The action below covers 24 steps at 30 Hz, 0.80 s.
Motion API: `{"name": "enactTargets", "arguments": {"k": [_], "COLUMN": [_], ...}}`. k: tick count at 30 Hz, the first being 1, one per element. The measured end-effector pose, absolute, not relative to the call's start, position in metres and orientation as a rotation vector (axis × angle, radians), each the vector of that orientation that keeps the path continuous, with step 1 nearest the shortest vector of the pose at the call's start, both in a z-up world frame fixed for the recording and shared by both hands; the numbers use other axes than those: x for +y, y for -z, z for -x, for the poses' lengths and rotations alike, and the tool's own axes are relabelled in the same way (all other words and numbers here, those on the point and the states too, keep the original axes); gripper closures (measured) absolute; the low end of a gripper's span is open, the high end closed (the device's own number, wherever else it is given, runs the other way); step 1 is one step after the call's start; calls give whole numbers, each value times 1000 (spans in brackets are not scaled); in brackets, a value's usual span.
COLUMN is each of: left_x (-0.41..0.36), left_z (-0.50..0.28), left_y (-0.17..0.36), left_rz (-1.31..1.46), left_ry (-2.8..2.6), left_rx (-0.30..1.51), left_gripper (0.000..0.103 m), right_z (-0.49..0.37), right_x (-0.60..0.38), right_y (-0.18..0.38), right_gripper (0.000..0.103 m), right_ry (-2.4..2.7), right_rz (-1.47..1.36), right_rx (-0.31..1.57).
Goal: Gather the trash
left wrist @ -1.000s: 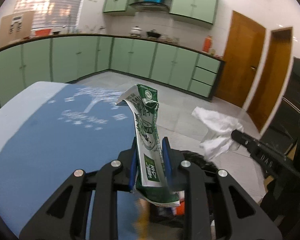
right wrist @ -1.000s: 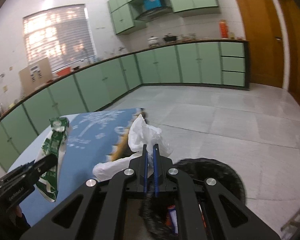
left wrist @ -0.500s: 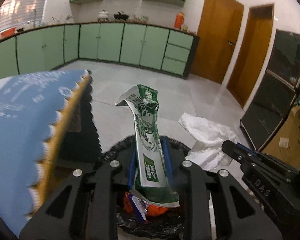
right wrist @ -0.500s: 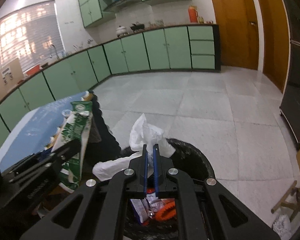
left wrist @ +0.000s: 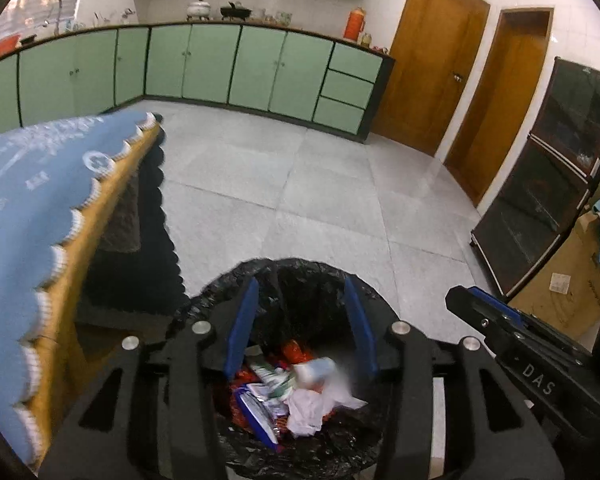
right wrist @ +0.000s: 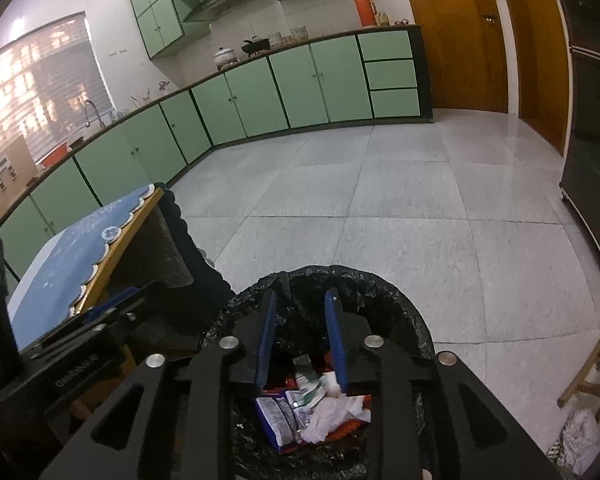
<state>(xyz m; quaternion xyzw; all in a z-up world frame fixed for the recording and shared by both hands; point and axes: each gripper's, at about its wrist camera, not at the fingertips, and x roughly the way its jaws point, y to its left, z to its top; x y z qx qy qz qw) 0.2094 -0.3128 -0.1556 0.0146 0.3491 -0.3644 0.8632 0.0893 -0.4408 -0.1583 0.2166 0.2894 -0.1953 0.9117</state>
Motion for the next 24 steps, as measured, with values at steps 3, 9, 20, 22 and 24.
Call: {"name": "enactTargets", "arguments": {"k": [3,9,20,22,24], "left_x": [-300,-263,-192,-181,-168], "left_z": [-205,-192,-156,-150,-142], "left_y": [141,111,63,57,51], "left_rz": [-25,-8,-26,-26,-32], "left_ry": [734,672,547,528,504], "left_rx": [703,664,595,594,591], "left_gripper": [53,45,25,24,23], "right_z": [-87,-79,-53,-48,-45], "right_x": [-433,-414,-362,-353,-342], "right_y": [149,125,80,72,63], "right_gripper": [62,44,8,8,7], "right_ry": [403,388,295,271,249], "right_rz": [-421,-368,-290,-285,-276], "right_rx": [576,545,514,505,497]}}
